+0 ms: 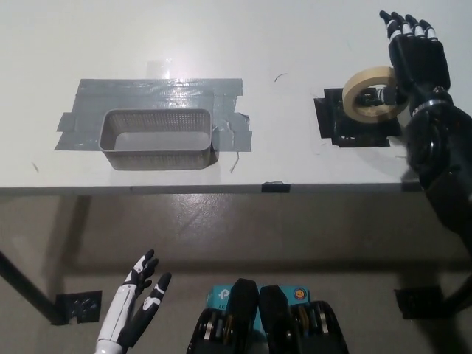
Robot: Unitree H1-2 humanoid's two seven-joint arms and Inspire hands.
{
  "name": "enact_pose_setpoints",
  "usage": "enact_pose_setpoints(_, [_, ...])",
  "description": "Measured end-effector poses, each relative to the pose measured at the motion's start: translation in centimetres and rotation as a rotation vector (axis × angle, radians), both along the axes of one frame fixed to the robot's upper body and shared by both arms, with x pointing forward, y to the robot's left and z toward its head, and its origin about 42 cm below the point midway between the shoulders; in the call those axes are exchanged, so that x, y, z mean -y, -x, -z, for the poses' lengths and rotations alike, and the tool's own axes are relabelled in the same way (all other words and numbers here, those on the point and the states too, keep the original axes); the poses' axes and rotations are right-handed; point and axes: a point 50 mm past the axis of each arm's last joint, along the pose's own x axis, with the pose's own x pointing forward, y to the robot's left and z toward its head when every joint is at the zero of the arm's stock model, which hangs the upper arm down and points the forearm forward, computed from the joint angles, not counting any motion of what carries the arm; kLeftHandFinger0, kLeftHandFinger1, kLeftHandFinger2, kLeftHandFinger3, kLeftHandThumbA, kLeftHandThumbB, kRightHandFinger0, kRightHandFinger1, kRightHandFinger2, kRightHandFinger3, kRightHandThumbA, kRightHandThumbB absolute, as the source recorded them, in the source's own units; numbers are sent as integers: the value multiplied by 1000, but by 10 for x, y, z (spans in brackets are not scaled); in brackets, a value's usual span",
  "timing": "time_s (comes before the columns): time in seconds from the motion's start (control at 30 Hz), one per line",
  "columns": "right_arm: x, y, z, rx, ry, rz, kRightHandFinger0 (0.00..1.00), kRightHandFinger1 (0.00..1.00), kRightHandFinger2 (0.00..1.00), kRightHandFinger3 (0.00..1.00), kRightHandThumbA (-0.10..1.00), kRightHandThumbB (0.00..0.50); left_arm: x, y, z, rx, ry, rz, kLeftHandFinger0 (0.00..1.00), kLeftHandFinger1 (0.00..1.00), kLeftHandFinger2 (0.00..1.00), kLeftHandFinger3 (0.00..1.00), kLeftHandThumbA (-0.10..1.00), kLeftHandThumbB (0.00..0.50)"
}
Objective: The robot picks the tape placed on the black area with right hand and places it in the small grey container.
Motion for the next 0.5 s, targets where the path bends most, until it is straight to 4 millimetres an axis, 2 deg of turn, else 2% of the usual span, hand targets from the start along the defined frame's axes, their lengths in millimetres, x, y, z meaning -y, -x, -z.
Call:
enact_pose_setpoints(0.13, [2, -11, 1, -48, 62, 29, 1000, 1000, 1000, 1000, 856, 465, 0, -1, -1, 2, 1, -1, 1000, 1000, 1000, 1000, 854, 0])
enact_pose_setpoints(0.23, [7, -18, 2, -86, 101, 56, 1000, 1000, 1000, 1000, 817, 440, 0, -1, -1, 4, 2, -1, 1000, 1000, 1000, 1000, 857, 0])
enact_pose_setpoints(0.3, [9, -22, 0, -103, 123, 67, 1000, 1000, 1000, 1000, 738, 443, 0, -2, -2, 5, 2, -1, 1000, 1000, 1000, 1000, 857, 0])
enact_pose_setpoints(0.33, [11, -24, 1, -109, 133, 68, 1000, 1000, 1000, 1000, 578, 392, 0, -2, -2, 6, 2, -1, 1000, 1000, 1000, 1000, 858, 0])
enact_pose_setpoints(0.37, [12, -25, 1, -110, 144, 67, 1000, 1000, 1000, 1000, 521, 391, 0, -3, -2, 7, 2, 0, 1000, 1000, 1000, 1000, 859, 0])
enact_pose_setpoints(0.4, [14, -26, 3, -106, 150, 59, 815, 866, 910, 1000, 306, 373, 0, -3, -2, 7, 2, 0, 1000, 1000, 1000, 1000, 861, 0])
enact_pose_setpoints(0.43, [16, -26, 5, -100, 152, 54, 480, 649, 707, 824, 157, 356, 0, -3, -2, 7, 2, 1, 1000, 1000, 1000, 1000, 855, 0])
enact_pose_setpoints(0.47, [17, -25, 8, -98, 156, 50, 86, 308, 469, 590, 48, 298, 0, -3, -2, 6, 2, 1, 1000, 1000, 1000, 1000, 853, 0])
enact_pose_setpoints(0.5, [18, -24, 11, -92, 160, 42, 3, 104, 338, 487, 8, 253, 0, -3, -2, 5, 2, 0, 1000, 1000, 1000, 1000, 859, 0])
